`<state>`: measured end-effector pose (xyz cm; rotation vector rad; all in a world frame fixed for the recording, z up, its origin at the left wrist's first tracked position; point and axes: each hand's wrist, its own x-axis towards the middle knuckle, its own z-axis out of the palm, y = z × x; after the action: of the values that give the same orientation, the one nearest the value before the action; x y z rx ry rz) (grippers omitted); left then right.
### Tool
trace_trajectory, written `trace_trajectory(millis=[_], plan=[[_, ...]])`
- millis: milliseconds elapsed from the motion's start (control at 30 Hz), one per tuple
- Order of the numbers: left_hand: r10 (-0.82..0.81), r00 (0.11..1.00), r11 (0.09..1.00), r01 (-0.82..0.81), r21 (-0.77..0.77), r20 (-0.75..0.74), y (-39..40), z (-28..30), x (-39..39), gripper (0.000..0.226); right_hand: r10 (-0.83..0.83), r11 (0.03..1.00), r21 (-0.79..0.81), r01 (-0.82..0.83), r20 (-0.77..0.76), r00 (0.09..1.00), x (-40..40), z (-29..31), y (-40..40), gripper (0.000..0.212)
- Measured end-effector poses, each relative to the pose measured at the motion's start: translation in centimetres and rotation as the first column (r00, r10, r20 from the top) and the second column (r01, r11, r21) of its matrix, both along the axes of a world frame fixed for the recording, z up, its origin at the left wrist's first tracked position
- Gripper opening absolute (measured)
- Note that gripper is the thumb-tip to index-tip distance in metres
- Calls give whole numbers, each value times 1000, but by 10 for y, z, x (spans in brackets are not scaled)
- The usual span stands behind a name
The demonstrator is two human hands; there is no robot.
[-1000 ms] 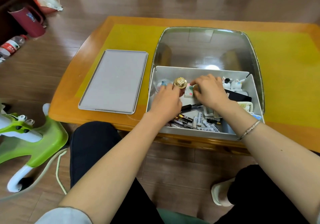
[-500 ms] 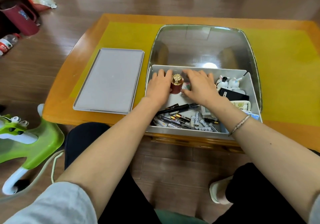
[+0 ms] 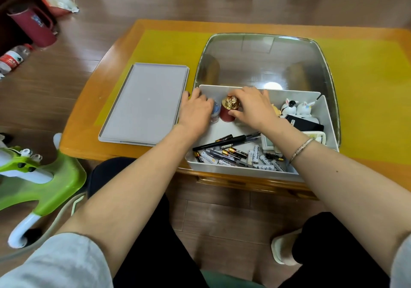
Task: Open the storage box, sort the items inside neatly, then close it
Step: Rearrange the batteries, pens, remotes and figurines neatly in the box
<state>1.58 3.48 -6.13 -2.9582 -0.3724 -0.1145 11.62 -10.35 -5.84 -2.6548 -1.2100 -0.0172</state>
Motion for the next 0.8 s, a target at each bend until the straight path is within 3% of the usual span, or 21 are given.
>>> trace_trajectory(millis=[133, 300, 567, 700, 800], plan=[[-2, 1000, 1000, 2, 3, -9, 0, -1, 0, 28, -9, 1000, -1, 9, 16, 1000, -1, -3, 3, 56], [-8, 1000, 1000, 8, -4, -14, -1, 0, 0, 48, -12, 1000, -16, 12, 2, 1000, 2, -2, -8, 71], [-21, 999, 1000, 21, 0, -42, 0, 0, 2, 53, 15, 992, -123, -5, 80, 997, 7, -8, -27, 56], [-34, 991, 997, 43, 65, -130, 3, 2, 5, 57, 30, 1000, 4, -30, 86, 996, 1, -5, -25, 52], [-43, 992, 994, 55, 94, -120, 3, 4, 5, 46, 58, 998, 14, -60, 104, 993, -2, 0, -20, 53]])
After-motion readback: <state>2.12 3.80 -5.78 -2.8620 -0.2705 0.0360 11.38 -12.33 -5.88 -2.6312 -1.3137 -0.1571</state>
